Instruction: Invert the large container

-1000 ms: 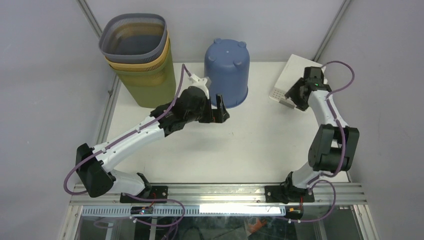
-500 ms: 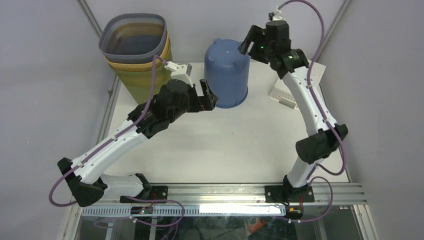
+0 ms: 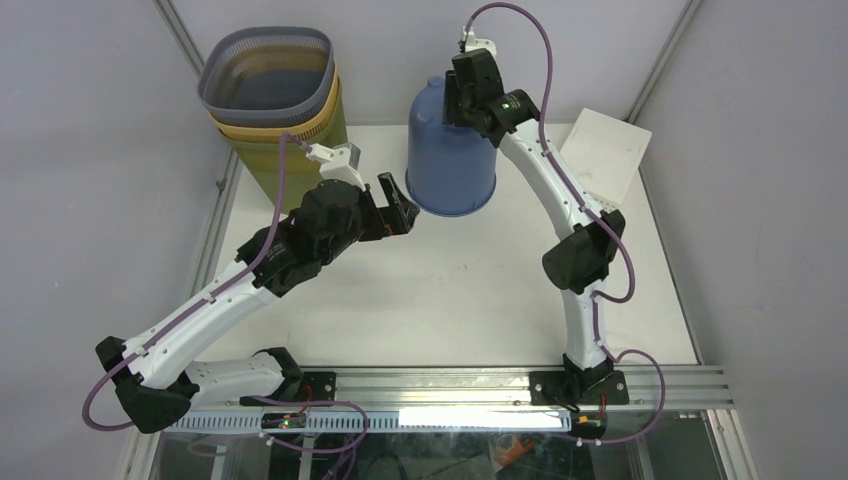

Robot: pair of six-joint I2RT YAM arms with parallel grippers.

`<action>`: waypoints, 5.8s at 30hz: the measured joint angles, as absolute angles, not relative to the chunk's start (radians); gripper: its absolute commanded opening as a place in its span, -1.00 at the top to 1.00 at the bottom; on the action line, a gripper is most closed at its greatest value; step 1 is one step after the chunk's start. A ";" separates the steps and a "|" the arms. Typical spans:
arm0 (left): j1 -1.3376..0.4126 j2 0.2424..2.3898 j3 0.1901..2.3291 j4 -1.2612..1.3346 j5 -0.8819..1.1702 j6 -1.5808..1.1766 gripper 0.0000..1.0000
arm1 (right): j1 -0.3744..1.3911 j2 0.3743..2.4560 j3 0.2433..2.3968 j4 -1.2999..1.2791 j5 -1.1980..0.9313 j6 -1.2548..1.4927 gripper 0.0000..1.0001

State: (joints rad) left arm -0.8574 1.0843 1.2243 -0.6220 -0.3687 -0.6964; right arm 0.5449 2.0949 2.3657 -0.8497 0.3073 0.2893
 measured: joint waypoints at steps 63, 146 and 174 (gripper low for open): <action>-0.527 1.821 1.868 -0.438 -0.110 -0.636 -0.98 | 0.526 1.445 1.964 -1.318 0.446 0.289 -0.31; -0.443 1.552 2.160 -0.895 -0.266 -0.323 -0.98 | 0.554 1.323 1.466 -1.238 0.366 0.583 -0.56; -0.244 1.864 2.260 -0.850 -0.307 -0.069 0.56 | 0.669 1.476 1.549 -1.014 0.155 0.551 -0.57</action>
State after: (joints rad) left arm -0.2440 1.8641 2.2604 -0.8505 -0.3069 -0.0689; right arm 0.6685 1.4757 1.5494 -1.0142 0.1555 0.5510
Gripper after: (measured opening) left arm 0.311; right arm 0.786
